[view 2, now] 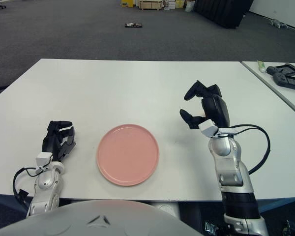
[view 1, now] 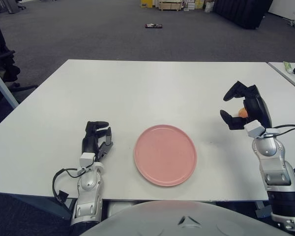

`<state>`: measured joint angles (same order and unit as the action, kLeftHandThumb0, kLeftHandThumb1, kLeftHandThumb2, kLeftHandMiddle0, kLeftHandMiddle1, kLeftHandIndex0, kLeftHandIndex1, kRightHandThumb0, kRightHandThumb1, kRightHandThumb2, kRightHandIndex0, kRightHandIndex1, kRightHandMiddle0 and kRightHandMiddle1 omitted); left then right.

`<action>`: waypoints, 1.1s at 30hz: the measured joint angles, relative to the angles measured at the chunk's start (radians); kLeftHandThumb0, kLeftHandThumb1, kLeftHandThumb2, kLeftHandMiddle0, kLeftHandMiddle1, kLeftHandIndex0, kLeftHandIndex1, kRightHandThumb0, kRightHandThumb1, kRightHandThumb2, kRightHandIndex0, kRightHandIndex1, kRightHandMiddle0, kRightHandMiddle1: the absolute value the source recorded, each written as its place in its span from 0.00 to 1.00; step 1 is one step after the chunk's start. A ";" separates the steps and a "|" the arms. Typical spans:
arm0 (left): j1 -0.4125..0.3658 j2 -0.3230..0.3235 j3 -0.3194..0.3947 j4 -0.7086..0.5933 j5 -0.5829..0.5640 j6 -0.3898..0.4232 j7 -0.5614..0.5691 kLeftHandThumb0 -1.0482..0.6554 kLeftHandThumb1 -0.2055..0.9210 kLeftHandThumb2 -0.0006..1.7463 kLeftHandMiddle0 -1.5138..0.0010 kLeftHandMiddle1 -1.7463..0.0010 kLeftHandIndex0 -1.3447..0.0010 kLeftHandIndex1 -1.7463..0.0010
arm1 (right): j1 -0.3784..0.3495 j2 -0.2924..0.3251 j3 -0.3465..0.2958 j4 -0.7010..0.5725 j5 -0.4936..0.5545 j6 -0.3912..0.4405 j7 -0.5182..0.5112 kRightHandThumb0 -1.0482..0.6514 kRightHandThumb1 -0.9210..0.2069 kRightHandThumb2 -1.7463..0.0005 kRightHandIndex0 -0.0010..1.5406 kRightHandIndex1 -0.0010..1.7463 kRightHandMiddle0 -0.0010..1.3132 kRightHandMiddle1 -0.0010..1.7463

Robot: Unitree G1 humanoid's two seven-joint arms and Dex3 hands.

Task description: Put the apple into the plate.

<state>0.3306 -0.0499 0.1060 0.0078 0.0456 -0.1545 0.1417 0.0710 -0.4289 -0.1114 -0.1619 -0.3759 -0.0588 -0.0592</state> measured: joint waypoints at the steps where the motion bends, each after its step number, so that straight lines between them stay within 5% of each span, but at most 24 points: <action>1: 0.000 0.000 0.000 0.001 0.000 -0.001 0.000 0.41 0.94 0.36 0.73 0.11 0.83 0.00 | 0.000 -0.003 -0.001 0.001 -0.003 0.010 0.003 0.18 0.44 0.50 0.01 0.46 0.01 0.36; 5: 0.001 0.001 0.001 0.007 -0.001 -0.009 0.000 0.41 0.94 0.36 0.74 0.11 0.83 0.00 | 0.000 -0.020 -0.002 0.010 -0.035 0.050 0.017 0.09 0.37 0.55 0.00 0.22 0.00 0.10; 11: 0.001 0.004 0.002 0.012 -0.004 -0.019 -0.001 0.41 0.94 0.36 0.75 0.11 0.83 0.00 | -0.014 -0.037 -0.001 0.074 -0.073 0.099 0.018 0.01 0.30 0.65 0.00 0.03 0.00 0.01; 19: 0.002 0.007 0.002 0.012 -0.008 -0.021 -0.002 0.41 0.94 0.36 0.75 0.11 0.83 0.00 | -0.054 -0.076 0.000 0.333 -0.085 0.055 -0.024 0.00 0.25 0.75 0.00 0.00 0.00 0.00; 33: 0.004 0.010 0.004 0.010 -0.021 -0.018 -0.006 0.41 0.94 0.36 0.75 0.11 0.83 0.00 | -0.059 -0.122 -0.014 0.384 -0.108 0.083 -0.070 0.00 0.27 0.79 0.00 0.00 0.00 0.00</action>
<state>0.3343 -0.0396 0.1103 0.0173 0.0248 -0.1721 0.1360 0.0118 -0.5514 -0.1255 0.2218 -0.4837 0.0245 -0.1289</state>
